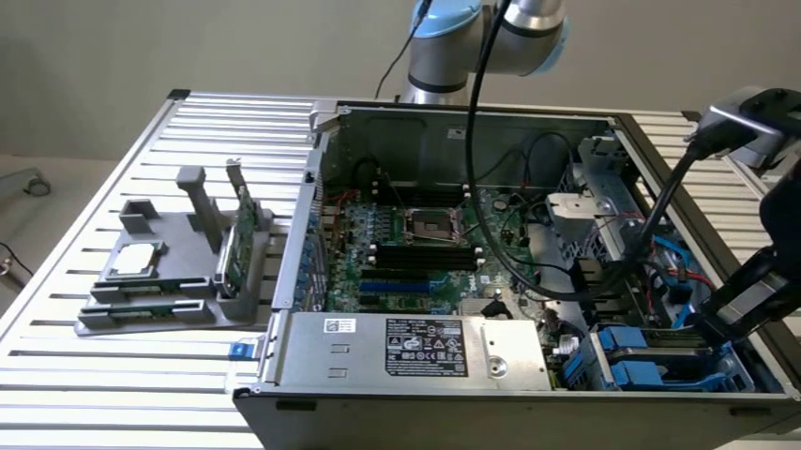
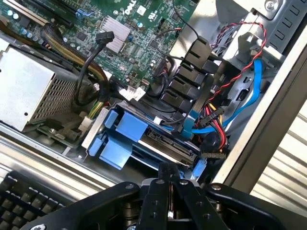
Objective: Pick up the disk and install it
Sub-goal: 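Insert the first disk wire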
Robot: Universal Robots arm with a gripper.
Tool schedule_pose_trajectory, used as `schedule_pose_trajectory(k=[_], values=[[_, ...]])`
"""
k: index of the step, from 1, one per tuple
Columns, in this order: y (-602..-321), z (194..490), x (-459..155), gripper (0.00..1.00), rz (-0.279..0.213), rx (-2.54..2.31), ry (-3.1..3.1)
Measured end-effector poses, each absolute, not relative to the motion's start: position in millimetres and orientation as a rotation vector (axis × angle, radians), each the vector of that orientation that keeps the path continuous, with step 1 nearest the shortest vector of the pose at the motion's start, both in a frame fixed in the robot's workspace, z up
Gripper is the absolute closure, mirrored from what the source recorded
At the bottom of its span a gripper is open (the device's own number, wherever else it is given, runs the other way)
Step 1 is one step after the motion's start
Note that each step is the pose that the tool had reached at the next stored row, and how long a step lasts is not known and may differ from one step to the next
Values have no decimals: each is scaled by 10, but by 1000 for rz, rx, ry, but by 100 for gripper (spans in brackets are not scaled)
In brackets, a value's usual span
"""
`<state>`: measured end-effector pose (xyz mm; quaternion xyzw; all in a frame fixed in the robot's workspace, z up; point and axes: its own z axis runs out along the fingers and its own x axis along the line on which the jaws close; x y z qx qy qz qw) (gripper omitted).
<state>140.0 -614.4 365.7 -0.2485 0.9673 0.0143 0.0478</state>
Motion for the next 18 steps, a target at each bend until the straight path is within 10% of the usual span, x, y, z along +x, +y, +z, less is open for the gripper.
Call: schedule_pose_trajectory(k=[18], values=[[-6144, 3658, 1400, 89, 50, -467, 3055]])
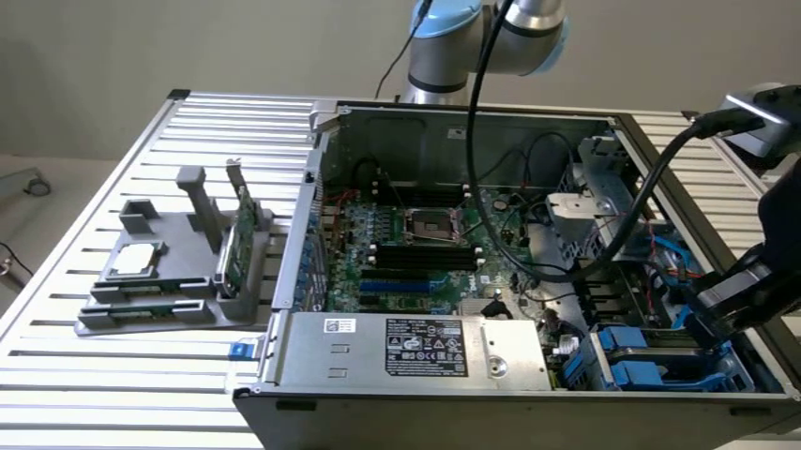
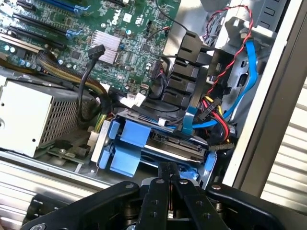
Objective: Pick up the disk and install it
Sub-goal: 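Insert the first disk wire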
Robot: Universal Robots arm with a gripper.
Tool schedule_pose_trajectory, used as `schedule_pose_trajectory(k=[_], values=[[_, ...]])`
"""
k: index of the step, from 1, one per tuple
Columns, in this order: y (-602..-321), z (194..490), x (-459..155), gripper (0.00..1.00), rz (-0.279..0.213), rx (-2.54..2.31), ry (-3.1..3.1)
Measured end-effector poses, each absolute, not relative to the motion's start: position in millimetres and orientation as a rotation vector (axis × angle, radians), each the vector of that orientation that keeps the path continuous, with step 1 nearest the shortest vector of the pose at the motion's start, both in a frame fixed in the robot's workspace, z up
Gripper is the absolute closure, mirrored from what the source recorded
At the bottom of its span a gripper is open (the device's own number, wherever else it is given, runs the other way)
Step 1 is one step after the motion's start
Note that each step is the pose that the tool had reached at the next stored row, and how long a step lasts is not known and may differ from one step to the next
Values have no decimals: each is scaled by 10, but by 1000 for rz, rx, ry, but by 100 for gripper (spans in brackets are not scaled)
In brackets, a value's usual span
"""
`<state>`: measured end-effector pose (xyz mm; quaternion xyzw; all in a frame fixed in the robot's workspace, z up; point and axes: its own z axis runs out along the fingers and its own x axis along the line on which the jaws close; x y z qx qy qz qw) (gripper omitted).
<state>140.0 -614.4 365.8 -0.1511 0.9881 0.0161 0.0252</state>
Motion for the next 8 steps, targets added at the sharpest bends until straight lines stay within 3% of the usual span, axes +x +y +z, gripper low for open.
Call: schedule_pose_trajectory(k=[8], values=[[-6144, 3658, 1400, 89, 48, -309, 3084]])
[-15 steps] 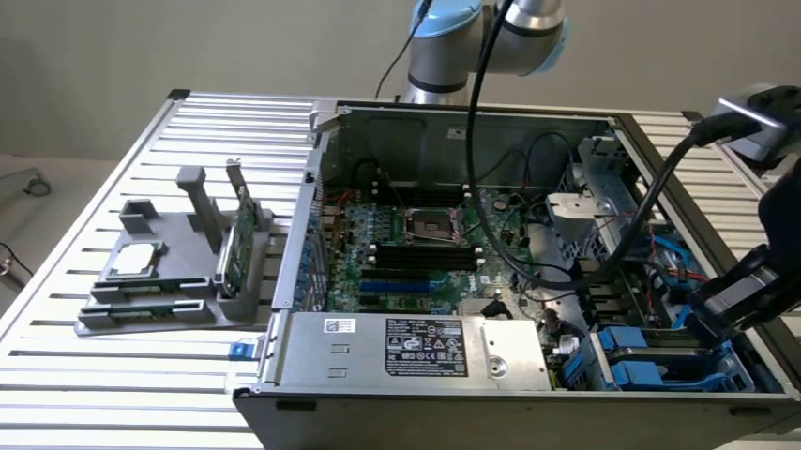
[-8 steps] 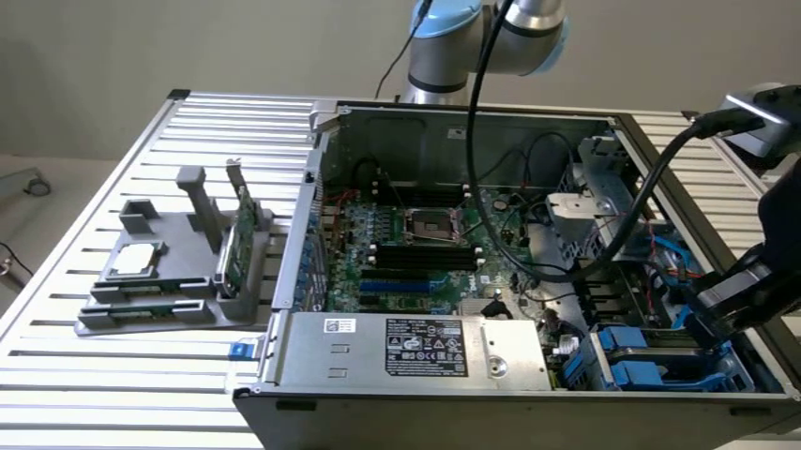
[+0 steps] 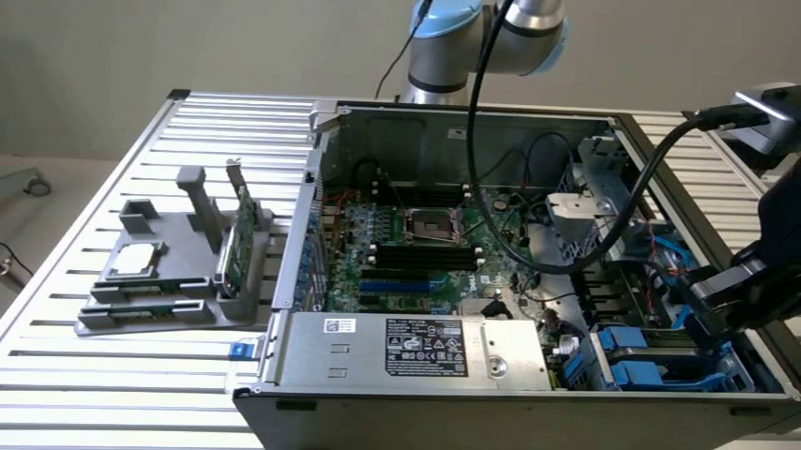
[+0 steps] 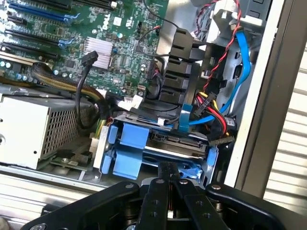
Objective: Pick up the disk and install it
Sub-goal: 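Insert the first disk wire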
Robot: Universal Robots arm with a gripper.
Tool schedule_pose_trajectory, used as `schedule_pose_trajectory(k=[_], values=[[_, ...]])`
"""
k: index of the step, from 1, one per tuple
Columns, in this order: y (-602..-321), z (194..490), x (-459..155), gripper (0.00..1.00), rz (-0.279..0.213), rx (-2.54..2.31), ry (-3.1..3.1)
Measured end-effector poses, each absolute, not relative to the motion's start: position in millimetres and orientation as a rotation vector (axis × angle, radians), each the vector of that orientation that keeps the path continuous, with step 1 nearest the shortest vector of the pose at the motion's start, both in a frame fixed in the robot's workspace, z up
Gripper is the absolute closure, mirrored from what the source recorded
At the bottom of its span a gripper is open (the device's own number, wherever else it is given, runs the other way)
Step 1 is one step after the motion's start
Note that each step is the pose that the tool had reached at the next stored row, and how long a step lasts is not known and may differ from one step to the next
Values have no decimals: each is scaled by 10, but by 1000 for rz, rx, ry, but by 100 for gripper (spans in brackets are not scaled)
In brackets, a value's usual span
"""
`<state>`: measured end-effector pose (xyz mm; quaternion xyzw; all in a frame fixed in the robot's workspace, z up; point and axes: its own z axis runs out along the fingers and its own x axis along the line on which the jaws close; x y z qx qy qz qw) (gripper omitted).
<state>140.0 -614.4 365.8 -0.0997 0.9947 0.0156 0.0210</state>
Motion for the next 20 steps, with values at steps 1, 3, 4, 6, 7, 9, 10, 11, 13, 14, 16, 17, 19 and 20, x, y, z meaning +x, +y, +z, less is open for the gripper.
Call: schedule_pose_trajectory(k=[1, 3, 4, 6, 7, 9, 10, 11, 13, 14, 16, 17, 19, 20], values=[[-6144, 3659, 1400, 89, 48, -288, 3086], [-6144, 3658, 1400, 89, 47, -247, 3091], [-6144, 3658, 1400, 89, 47, -225, 3093], [-6144, 3658, 1400, 89, 46, -182, 3097], [-6144, 3658, 1400, 89, 46, -161, 3099], [-6144, 3658, 1400, 89, 45, -117, 3102], [-6144, 3658, 1400, 89, 45, -95, 3103], [-6144, 3658, 1400, 89, 45, -74, 3104], [-6144, 3659, 1401, 89, 44, -28, 3105], [-6144, 3658, 1400, 89, 43, -5, 3105], [-6144, 3658, 1400, 89, 42, 43, 3105], [-6144, 3658, 1401, 89, 42, 66, 3105], [-6144, 3659, 1401, 89, 41, 113, 3104], [-6144, 3659, 1401, 89, 41, 136, 3103]])
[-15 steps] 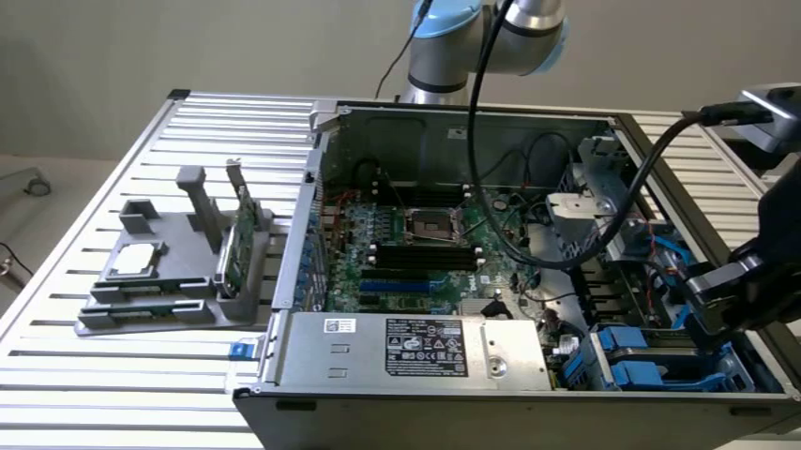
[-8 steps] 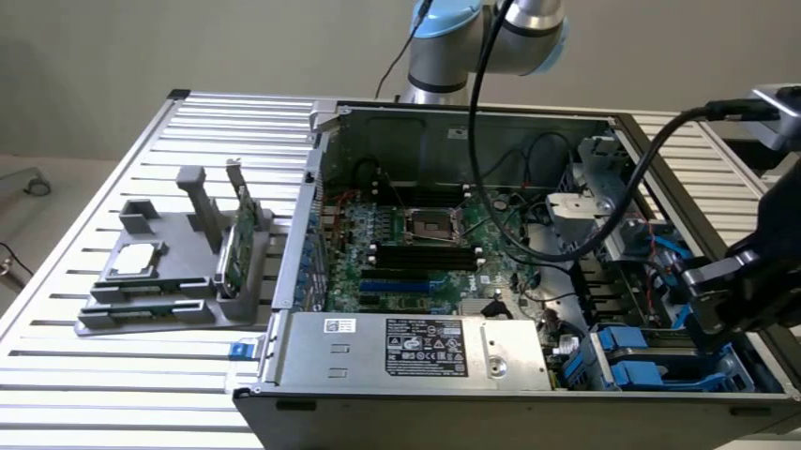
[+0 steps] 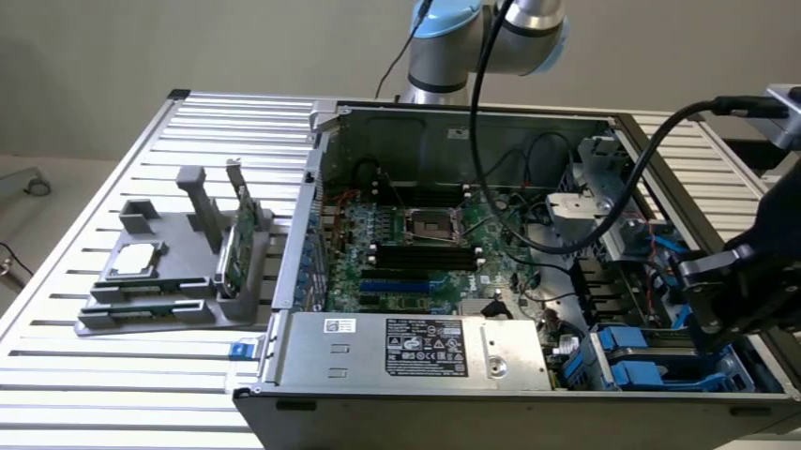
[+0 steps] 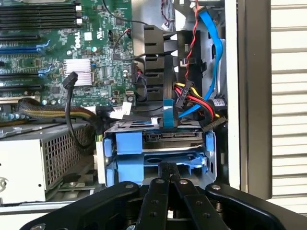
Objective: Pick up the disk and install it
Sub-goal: 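Insert the first disk wire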
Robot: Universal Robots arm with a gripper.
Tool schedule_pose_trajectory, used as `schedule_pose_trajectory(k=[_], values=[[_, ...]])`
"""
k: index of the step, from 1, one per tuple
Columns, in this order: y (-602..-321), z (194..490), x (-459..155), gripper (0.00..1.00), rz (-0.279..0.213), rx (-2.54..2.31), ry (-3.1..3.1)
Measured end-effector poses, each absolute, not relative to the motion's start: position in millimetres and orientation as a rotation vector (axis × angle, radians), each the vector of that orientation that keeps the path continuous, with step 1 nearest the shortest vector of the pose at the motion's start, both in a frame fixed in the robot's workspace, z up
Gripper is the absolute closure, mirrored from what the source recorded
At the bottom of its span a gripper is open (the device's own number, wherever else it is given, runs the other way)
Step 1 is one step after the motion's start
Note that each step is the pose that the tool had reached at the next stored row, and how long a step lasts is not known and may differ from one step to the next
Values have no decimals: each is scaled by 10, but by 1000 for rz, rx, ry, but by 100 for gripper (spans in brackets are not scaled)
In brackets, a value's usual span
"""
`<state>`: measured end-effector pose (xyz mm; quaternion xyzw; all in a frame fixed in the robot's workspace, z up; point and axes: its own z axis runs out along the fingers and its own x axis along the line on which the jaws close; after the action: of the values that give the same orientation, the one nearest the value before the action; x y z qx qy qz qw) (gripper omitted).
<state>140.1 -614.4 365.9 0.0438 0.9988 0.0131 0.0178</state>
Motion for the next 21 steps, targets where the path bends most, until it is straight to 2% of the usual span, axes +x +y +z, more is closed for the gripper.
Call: schedule_pose_trajectory(k=[21], values=[[-6144, 3659, 1400, 89, 31, 648, 3036]])
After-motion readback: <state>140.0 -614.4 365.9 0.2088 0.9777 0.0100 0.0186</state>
